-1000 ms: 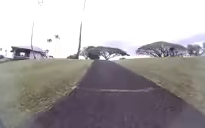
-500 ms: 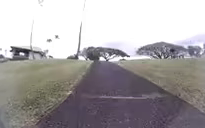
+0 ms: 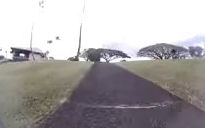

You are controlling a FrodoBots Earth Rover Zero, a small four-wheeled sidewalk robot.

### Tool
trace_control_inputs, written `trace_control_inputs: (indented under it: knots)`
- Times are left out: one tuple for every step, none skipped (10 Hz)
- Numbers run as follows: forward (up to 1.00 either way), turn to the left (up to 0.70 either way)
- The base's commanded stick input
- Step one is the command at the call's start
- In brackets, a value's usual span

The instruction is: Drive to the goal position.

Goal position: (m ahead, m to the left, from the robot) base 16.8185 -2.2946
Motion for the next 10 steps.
trace_control_inputs:
  knots:
    - [0.71,0.0]
    - [0.71,0.0]
    - [0.71,0.0]
    - [0.71,0.0]
    - [0.71,0.0]
    - [0.71,0.0]
    - [0.71,0.0]
    - [0.71,0.0]
    - [0.71,0.0]
    - [0.71,0.0]
